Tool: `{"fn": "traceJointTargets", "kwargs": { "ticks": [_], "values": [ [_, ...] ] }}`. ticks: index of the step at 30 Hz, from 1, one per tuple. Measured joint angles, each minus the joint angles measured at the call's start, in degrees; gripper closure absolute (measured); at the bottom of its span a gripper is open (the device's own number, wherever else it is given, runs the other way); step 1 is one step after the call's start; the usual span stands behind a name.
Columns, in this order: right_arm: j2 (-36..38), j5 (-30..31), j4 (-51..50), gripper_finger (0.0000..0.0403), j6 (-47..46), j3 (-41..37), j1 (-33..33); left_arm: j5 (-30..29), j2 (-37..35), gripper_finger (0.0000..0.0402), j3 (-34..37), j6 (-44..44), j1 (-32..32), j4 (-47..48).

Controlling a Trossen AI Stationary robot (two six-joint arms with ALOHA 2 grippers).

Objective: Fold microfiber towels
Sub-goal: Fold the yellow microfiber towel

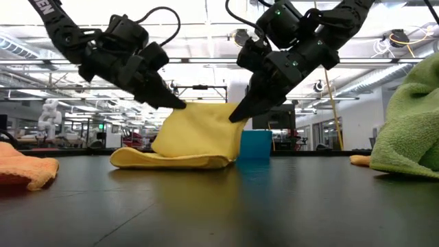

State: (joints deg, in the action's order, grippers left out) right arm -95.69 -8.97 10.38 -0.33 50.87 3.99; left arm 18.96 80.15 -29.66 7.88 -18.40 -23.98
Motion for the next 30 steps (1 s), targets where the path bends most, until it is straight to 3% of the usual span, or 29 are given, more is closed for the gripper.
{"fn": "traceJointTargets", "kwargs": {
  "ticks": [12,19,22,30],
  "values": [
    [6.3,5.04,-0.41,0.0401,3.1,0.05,3.2,-4.33,-6.38,0.0401,-4.68,7.23,-3.99,12.02],
    [7.16,6.42,-0.14,0.0402,5.29,0.07,4.37,-7.3,-9.96,0.0401,-4.71,11.81,-4.57,12.41],
    [7.18,10.72,0.09,0.0402,6.86,0.07,4.34,-10.62,-10.44,0.0401,-4.67,13.89,-4.58,11.89],
    [9.15,14.9,1.4,0.0402,9.81,-0.02,6.17,-14.45,-10.89,0.0401,-4.67,17.67,-4.72,4.51]
  ]
}}
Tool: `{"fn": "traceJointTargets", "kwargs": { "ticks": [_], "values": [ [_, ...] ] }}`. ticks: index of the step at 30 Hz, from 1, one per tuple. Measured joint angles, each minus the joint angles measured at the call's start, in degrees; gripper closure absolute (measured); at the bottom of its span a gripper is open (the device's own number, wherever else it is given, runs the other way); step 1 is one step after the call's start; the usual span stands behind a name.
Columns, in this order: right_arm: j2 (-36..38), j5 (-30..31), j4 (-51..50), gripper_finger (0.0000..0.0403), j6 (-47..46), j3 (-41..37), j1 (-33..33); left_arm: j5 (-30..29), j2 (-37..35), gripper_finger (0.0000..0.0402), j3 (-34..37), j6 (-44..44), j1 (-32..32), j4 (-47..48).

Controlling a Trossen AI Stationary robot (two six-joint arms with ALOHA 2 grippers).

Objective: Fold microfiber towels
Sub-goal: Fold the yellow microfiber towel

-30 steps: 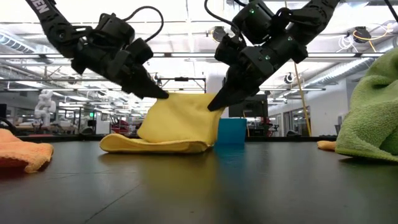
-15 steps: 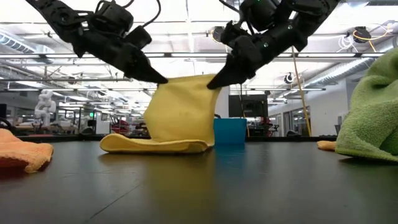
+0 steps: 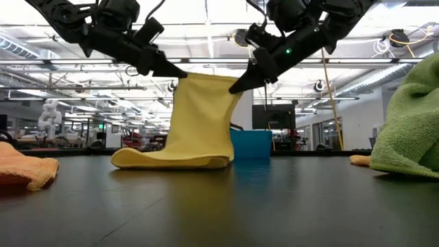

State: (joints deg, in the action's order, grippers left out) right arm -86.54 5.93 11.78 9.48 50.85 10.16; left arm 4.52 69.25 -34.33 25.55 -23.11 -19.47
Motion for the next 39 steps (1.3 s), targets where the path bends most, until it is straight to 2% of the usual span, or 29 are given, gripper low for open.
{"fn": "traceJointTargets", "kwargs": {
  "ticks": [7,10,13,20,25,31,39],
  "values": [
    [1.3,-0.64,-0.84,0.0403,0.7,0.02,0.58,0.24,0.0,0.0401,0.0,0.97,0.07,4.61],
    [1.38,-4.94,-1.09,0.0403,0.56,0.02,0.41,0.43,0.0,0.0401,0.0,0.89,1.17,8.75],
    [1.31,-7.52,-2.03,0.0403,-1.07,0.02,-0.89,0.47,0.0,0.0401,-0.02,0.8,3.46,12.35],
    [0.26,-7.81,-3.96,0.0403,-4.27,0.02,-7.17,-0.55,0.0,0.0401,0.0,0.84,11.11,17.23],
    [-3.99,-8.65,-1.16,0.0403,-6.78,0.04,-11.27,-2.82,0.0,0.0401,0.0,1.85,15.0,20.85],
    [-10.05,-9.12,2.44,0.0403,-9.92,0.09,-12.88,-0.96,0.0,0.0401,0.04,-0.74,17.59,26.01],
    [-15.19,-17.78,8.87,0.0403,-13.56,0.07,-14.17,0.0,0.04,0.0401,0.09,-5.86,24.5,28.85]
  ]
}}
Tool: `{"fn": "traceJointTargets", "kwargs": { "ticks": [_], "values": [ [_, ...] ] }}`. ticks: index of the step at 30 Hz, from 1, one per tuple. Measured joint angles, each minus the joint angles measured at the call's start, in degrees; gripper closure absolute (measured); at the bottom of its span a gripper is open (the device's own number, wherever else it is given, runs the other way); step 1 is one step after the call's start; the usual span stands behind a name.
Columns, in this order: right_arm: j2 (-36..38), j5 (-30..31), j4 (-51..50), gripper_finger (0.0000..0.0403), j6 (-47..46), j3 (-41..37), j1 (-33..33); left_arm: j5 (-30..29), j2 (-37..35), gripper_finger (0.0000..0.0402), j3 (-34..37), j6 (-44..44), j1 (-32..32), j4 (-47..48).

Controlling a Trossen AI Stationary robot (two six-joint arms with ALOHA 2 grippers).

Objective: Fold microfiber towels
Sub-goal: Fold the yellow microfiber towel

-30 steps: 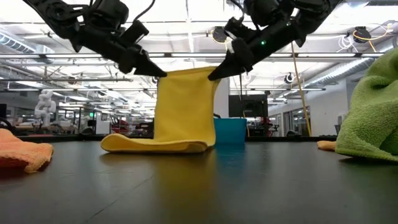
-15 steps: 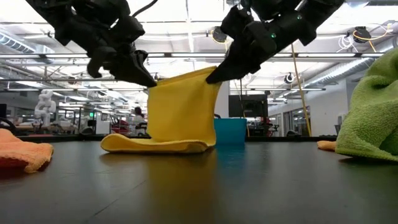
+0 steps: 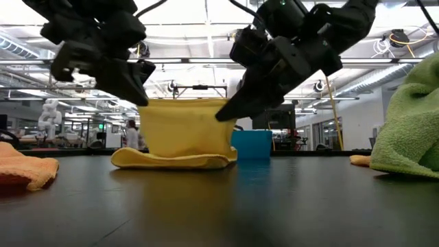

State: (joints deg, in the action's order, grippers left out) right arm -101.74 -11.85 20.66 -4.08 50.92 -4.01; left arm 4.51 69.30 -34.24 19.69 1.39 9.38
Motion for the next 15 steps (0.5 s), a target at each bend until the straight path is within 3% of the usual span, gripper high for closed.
{"fn": "traceJointTargets", "kwargs": {
  "ticks": [7,15],
  "values": [
    [-2.26,-2.01,1.4,0.0393,-1.28,-0.03,-1.15,-0.14,1.69,0.0396,0.04,-6.09,4.96,0.7],
    [-2.14,-4.23,1.45,0.0339,-1.13,-0.18,-2.01,0.18,5.38,0.0337,0.13,-10.86,6.29,2.17]
  ]
}}
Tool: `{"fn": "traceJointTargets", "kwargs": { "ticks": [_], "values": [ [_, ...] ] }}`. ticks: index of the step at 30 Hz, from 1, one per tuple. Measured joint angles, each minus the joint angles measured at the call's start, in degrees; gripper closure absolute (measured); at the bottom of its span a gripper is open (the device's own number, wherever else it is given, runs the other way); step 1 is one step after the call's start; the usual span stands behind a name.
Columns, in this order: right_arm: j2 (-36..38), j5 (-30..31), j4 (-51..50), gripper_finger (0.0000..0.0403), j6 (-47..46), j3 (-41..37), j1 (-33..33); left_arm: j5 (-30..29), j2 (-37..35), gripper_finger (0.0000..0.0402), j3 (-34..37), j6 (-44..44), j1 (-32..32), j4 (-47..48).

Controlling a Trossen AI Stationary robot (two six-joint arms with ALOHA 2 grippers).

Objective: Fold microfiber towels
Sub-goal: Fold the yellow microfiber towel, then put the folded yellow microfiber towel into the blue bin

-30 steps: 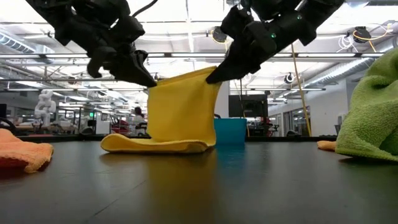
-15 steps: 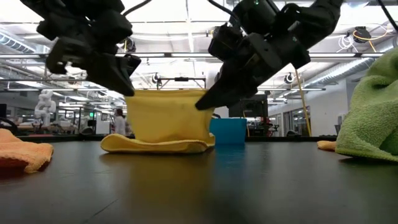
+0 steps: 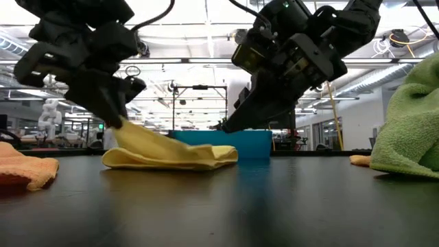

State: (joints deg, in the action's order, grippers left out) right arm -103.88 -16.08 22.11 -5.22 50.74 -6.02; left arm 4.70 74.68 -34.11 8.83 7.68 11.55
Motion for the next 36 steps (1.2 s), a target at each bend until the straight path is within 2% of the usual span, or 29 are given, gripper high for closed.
{"fn": "traceJointTargets", "kwargs": {
  "ticks": [7,15,18,21,26,28,32,36],
  "values": [
    [1.07,3.0,-0.71,0.0267,0.62,0.0,0.62,3.79,-1.74,0.0269,0.0,-1.26,0.0,-4.5],
    [5.87,4.16,-3.52,0.0255,3.84,0.09,3.82,3.64,-10.29,0.022,-0.13,-4.1,0.04,-2.88],
    [7.44,4.11,-5.19,0.0258,4.81,0.09,5.07,3.04,-14.53,0.0222,0.22,-3.59,0.07,-2.74],
    [7.94,4.07,-4.74,0.0258,5.05,-0.31,6.34,2.98,-18.69,0.0237,3.71,-3.37,0.05,-5.68],
    [7.89,3.99,-1.81,0.0258,4.61,-3.64,8.35,2.38,-24.81,0.0267,13.9,-6.1,-1.23,-18.43],
    [7.89,3.98,0.53,0.0258,3.46,-4.93,9.53,0.38,-26.47,0.0276,17.78,-7.71,-1.91,-23.82],
    [7.71,4.0,3.23,0.0259,0.27,-5.81,12.28,-3.14,-27.16,0.029,23.74,-9.54,-2.92,-34.41],
    [7.62,4.0,3.34,0.0258,-2.7,-5.86,15.19,-3.49,-27.09,0.0299,26.99,-10.59,-4.08,-40.41]
  ]
}}
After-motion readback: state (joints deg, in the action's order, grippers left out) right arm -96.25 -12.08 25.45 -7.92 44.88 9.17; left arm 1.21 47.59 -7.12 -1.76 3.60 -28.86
